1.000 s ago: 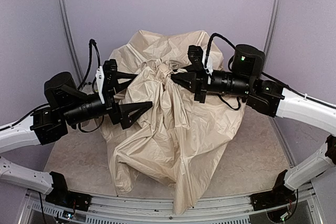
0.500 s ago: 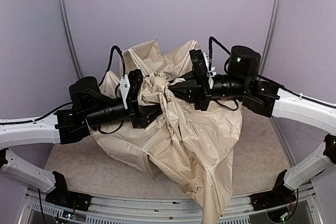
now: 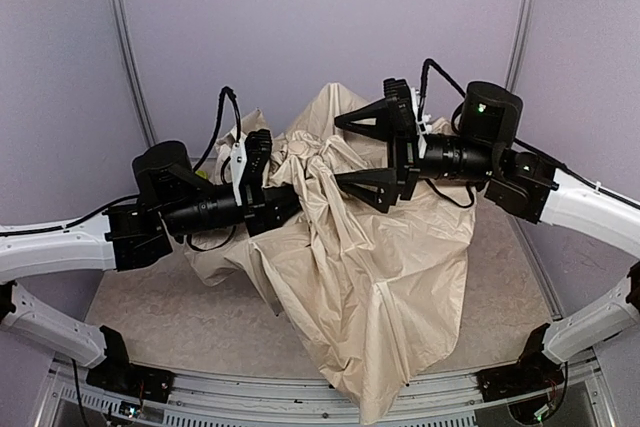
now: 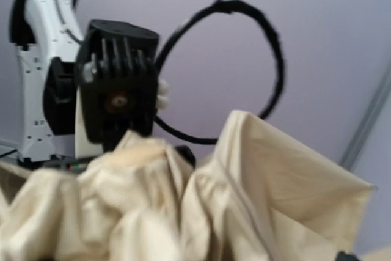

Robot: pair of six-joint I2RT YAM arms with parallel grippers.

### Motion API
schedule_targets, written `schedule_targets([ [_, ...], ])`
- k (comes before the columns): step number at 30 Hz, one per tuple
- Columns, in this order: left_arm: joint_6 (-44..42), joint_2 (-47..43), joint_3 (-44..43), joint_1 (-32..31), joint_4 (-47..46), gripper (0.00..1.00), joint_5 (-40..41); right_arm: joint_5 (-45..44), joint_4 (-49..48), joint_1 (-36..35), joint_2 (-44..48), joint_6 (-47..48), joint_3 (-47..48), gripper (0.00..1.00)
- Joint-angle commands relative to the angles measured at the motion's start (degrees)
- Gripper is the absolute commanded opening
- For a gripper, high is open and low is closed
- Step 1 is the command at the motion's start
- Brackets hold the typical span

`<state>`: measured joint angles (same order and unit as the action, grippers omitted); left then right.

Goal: Put away the umbrella

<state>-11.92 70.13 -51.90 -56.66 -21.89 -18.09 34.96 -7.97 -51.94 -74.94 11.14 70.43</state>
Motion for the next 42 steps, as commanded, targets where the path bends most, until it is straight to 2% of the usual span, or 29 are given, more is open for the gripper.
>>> schedule_targets([
  [1, 8.88, -1.95, 0.51, 4.15, -3.58, 0.0, -1.91, -3.75, 7.86, 1.65, 5.59, 2.72, 0.89, 1.0],
  [6, 14.15, -3.23, 1.01, 9.96, -4.01, 0.0, -5.72, -3.44, 17.16, 2.35, 13.9, 12.46, -1.02, 1.0],
  [10, 12.19, -5.32, 1.64, 10.43, -2.58, 0.0, -6.87, -4.09, 27.28, 2.3, 17.23, 19.08, -1.64, 1.0],
  [14, 10.19, -7.63, 2.32, 10.27, -1.75, 0.0, -10.06, -8.63, 33.1, 2.35, 18.84, 22.45, -2.55, 1.0],
  [16, 8.74, -8.27, 2.34, 9.76, -0.36, 0.0, -11.29, -12.74, 32.0, 2.29, 17.81, 22.15, -2.86, 0.99],
  [18, 7.13, -8.49, 2.21, 8.49, 0.69, 0.0, -12.15, -12.33, 30.11, 2.3, 15.58, 22.13, -2.59, 1.0],
  [22, 3.81, -8.4, 2.49, 4.79, 0.88, 0.0, -13.72, -5.53, 20.86, 2.34, 11.43, 21.31, -3.73, 1.0],
  [26, 1.41, -7.11, 2.51, 0.96, -0.71, 0.0, -14.08, 1.51, 8.26, 2.31, 4.97, 15.24, -4.14, 1.0],
  [28, 1.28, -5.68, 1.62, 0.08, -1.68, 0.0, -15.26, 4.41, 5.44, 2.19, 0.59, 12.48, -2.47, 1.0],
  [33, 0.55, -1.6, -1.6, -1.63, -3.25, 0.0, -17.24, 11.45, 3.94, 0.77, -7.07, 9.95, 1.45, 1.0],
  [37, -0.73, 0.77, -3.51, -1.78, -3.26, 0.01, -15.15, 14.71, 5.14, -0.41, -9.04, 10.29, 2.39, 0.99],
  [39, -1.4, 1.39, -3.75, -1.74, -2.93, 0.02, -10.83, 15.98, 6.8, -0.71, -8.83, 10.68, 2.53, 0.98],
  [42, -3.57, 0.85, -3.24, -1.3, -0.98, 0.02, 0.56, 16.21, 13.12, -0.72, -6.41, 13.72, 2.6, 0.99],
])
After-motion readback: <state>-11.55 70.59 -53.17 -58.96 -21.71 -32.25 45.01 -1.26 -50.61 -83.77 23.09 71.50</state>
